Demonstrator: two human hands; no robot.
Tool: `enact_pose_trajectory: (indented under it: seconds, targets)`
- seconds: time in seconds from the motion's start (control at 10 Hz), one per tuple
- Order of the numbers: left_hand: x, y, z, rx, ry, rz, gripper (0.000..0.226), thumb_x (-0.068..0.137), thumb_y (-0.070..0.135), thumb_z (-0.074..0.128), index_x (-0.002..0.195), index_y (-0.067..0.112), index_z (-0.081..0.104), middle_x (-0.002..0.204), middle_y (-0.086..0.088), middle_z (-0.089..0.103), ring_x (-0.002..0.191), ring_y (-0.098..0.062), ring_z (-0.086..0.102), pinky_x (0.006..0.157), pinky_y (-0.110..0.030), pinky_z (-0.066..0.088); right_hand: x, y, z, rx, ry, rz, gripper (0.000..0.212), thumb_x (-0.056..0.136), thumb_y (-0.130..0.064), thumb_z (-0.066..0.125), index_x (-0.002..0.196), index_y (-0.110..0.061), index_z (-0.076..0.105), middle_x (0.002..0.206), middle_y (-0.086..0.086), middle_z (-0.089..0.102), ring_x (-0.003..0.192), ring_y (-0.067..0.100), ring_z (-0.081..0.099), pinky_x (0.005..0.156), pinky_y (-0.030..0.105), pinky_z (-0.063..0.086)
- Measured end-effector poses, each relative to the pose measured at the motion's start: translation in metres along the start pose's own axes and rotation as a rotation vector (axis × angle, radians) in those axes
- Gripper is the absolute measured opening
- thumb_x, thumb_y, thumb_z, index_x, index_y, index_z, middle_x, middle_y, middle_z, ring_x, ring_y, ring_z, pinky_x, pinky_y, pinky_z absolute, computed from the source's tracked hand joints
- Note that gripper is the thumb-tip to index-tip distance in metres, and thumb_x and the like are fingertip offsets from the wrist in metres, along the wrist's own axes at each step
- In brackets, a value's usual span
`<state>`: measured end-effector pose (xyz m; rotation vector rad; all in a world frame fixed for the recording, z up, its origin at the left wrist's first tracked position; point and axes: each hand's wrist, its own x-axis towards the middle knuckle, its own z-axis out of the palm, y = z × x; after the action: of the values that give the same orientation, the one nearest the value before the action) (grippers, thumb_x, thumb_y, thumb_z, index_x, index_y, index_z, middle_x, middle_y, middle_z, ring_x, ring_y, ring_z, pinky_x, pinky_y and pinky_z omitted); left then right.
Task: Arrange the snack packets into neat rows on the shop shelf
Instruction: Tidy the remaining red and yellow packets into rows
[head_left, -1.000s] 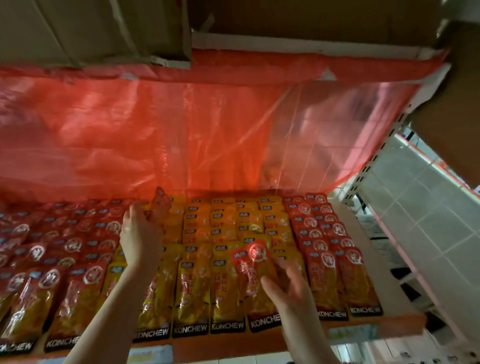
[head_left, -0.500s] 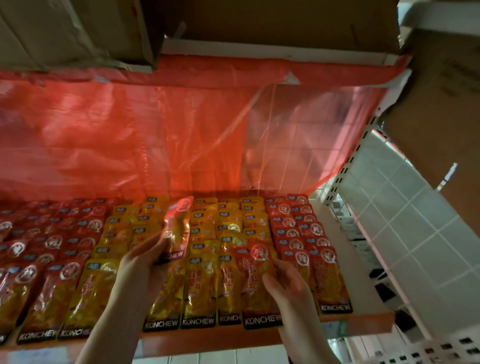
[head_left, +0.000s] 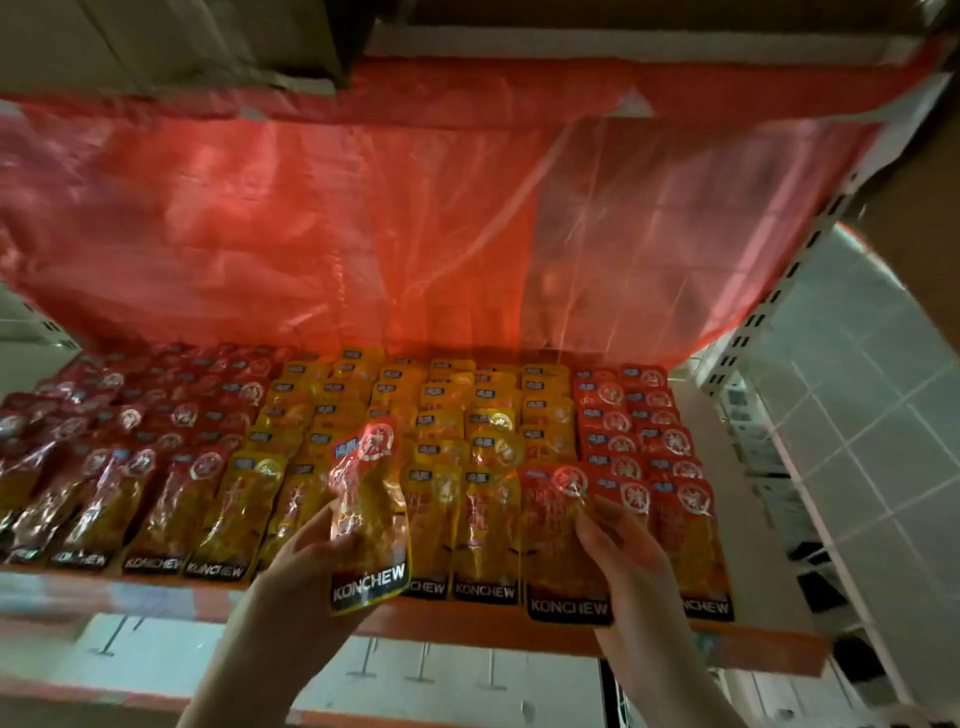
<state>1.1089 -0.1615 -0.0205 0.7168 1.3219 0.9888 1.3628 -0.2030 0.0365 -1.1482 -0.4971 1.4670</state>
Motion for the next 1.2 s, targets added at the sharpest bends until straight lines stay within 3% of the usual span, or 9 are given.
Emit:
enact_pose_trajectory:
  seconds: [0.1,0.2,0.3,0.4,0.5,0.7,1.0,1.1,1.2]
  targets:
    - [-0.061,0.025,0.002,-0.493,-0.104,-0.260,0.051,0.069,0.018,0.081,0.115,0.031,0.062,0.113,0.038,0.052,0.097,0.026,0.042,0.087,0.002,0.033,-0.001,0.005,0.003,-0.002,-0.040,0.031,0.023,0.083,-0.014,0.060,0.106,-0.010,0.061,0.097,0.013,0.071,0.089,0.031,0.068,0.073,0.045,0.055]
    - [-0.061,0.023,0.002,-0.380,-0.228,0.055,0.067,0.038,0.015,0.091,0.098,0.005,0.063,0.082,-0.001,0.062,0.066,-0.008,0.061,0.056,-0.020,0.051,-0.002,0.008,0.010,0.002,-0.048,0.047,0.023,0.083,-0.011,0.058,0.106,-0.010,0.060,0.096,0.010,0.071,0.087,0.027,0.069,0.070,0.043,0.055]
    - [-0.067,0.028,0.003,-0.389,-0.279,0.009,0.082,0.030,0.018,0.092,0.104,0.002,0.060,0.080,-0.015,0.062,0.060,-0.019,0.062,0.049,-0.027,0.050,-0.003,0.011,0.017,-0.045,-0.064,0.023,0.022,0.083,-0.015,0.058,0.106,-0.015,0.061,0.095,0.005,0.072,0.083,0.019,0.070,0.071,0.035,0.057]
    - [-0.064,0.033,-0.006,-0.362,-0.237,-0.041,0.085,0.031,0.019,0.093,0.108,0.004,0.060,0.079,-0.014,0.066,0.064,-0.021,0.066,0.052,-0.029,0.051,-0.002,0.013,0.030,-0.083,-0.028,-0.011,0.016,0.083,-0.015,0.059,0.096,-0.021,0.065,0.089,0.002,0.072,0.078,0.014,0.069,0.074,0.038,0.054]
    - [-0.055,0.042,-0.022,-0.335,-0.244,-0.066,0.064,0.055,0.013,0.081,0.114,0.007,0.059,0.081,-0.012,0.067,0.067,-0.022,0.066,0.055,-0.030,0.052,-0.002,0.023,0.049,-0.134,-0.005,-0.041,0.017,0.079,-0.011,0.059,0.091,-0.019,0.067,0.093,0.008,0.071,0.079,0.014,0.069,0.075,0.038,0.054]
    - [-0.038,0.068,-0.083,-0.260,-0.273,-0.032,0.046,0.070,0.005,0.071,0.115,0.008,0.060,0.091,-0.015,0.068,0.079,-0.029,0.068,0.060,-0.038,0.054,-0.010,0.056,0.096,-0.275,0.037,-0.167,0.018,0.086,-0.025,0.060,0.103,-0.031,0.060,0.104,-0.003,0.067,0.099,0.015,0.063,0.089,0.041,0.049]
    - [-0.019,0.092,-0.183,-0.238,-0.171,0.073,0.036,0.076,0.006,0.059,0.112,0.007,0.059,0.092,-0.017,0.069,0.078,-0.033,0.068,0.060,-0.042,0.056,-0.011,0.104,0.187,-0.025,0.123,-0.029,0.024,0.079,-0.016,0.060,0.101,-0.007,0.064,0.099,0.019,0.068,0.093,0.035,0.066,0.086,0.054,0.050]
    - [-0.014,0.098,-0.213,-0.255,-0.095,0.098,0.038,0.074,0.006,0.061,0.112,0.006,0.059,0.096,-0.018,0.068,0.080,-0.035,0.067,0.060,-0.043,0.055,-0.016,0.119,0.199,-0.090,0.086,-0.092,0.016,0.086,-0.010,0.058,0.101,-0.008,0.063,0.100,0.015,0.069,0.091,0.026,0.067,0.078,0.044,0.056]
    - [-0.012,0.098,-0.240,-0.284,-0.002,0.141,0.039,0.074,0.005,0.061,0.112,0.004,0.057,0.102,-0.020,0.065,0.086,-0.037,0.065,0.063,-0.047,0.056,-0.022,0.132,0.205,-0.047,0.066,-0.061,0.022,0.089,-0.009,0.060,0.110,-0.013,0.062,0.102,0.002,0.070,0.096,0.022,0.067,0.084,0.035,0.055]
